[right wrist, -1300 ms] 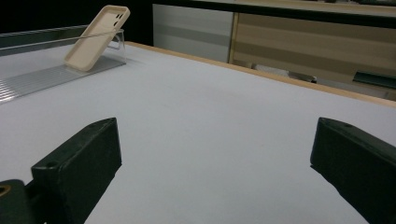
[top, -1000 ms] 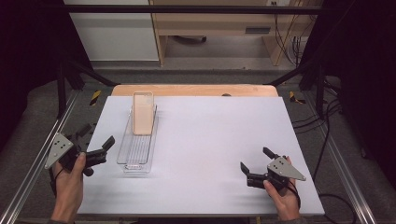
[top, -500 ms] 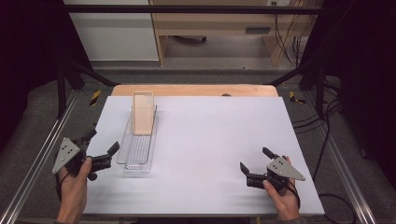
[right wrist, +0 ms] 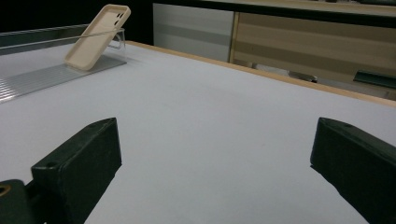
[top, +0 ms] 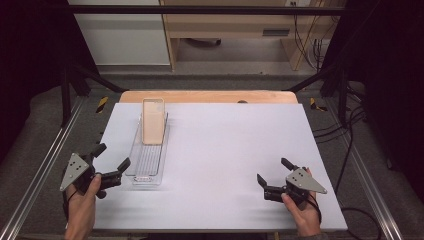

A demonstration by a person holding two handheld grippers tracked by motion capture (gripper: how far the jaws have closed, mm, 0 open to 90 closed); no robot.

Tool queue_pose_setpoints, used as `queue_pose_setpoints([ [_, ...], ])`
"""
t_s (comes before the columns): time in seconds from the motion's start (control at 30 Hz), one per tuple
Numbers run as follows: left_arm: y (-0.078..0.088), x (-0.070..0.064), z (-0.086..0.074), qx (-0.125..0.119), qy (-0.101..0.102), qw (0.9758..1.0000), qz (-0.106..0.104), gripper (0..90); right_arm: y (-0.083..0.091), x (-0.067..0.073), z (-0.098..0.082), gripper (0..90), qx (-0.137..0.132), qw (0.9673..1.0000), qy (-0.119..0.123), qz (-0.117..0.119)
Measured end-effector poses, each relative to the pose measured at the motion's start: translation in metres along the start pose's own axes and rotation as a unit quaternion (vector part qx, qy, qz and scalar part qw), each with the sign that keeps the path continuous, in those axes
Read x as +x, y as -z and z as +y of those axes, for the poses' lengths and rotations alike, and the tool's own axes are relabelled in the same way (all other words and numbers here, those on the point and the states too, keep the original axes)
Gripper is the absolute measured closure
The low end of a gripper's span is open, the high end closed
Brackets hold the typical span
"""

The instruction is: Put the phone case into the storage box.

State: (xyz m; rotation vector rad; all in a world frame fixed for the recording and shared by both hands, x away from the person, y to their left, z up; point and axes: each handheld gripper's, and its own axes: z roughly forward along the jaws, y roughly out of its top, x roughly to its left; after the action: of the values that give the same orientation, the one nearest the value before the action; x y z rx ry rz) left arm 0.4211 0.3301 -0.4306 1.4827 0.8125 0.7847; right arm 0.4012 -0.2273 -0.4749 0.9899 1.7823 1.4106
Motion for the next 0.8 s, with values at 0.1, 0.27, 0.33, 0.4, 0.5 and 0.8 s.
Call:
queue_pose_setpoints([
  [0.1, 0.0, -0.001, -0.003, 0.003, -0.003, 1.0, -0.003, 0.4, 0.0, 0.0, 0.0, 2.1, 0.0, 1.0, 0.001, 0.0],
  [0.27, 0.001, -0.004, -0.01, 0.008, -0.003, 0.9999, -0.009, 0.4, 0.0, 0.0, 0.0, 2.1, 0.0, 1.0, 0.001, 0.001],
  [0.33, 0.002, -0.004, -0.011, 0.009, -0.004, 0.9999, -0.011, 0.4, 0.0, 0.0, 0.0, 2.0, -0.001, 1.0, 0.001, 0.0],
  [0.4, 0.002, -0.007, -0.014, 0.009, -0.005, 0.9998, -0.016, 0.4, 0.0, 0.0, 0.0, 2.1, -0.001, 1.0, 0.002, 0.001],
  [0.5, 0.002, -0.008, -0.017, 0.009, -0.008, 0.9997, -0.02, 0.4, 0.0, 0.0, 0.0, 2.1, 0.0, 1.0, 0.002, 0.001],
  [0.8, 0.003, -0.013, -0.026, 0.011, -0.009, 0.9992, -0.036, 0.4, -0.001, 0.001, 0.0, 2.1, 0.002, 1.0, 0.005, 0.002],
])
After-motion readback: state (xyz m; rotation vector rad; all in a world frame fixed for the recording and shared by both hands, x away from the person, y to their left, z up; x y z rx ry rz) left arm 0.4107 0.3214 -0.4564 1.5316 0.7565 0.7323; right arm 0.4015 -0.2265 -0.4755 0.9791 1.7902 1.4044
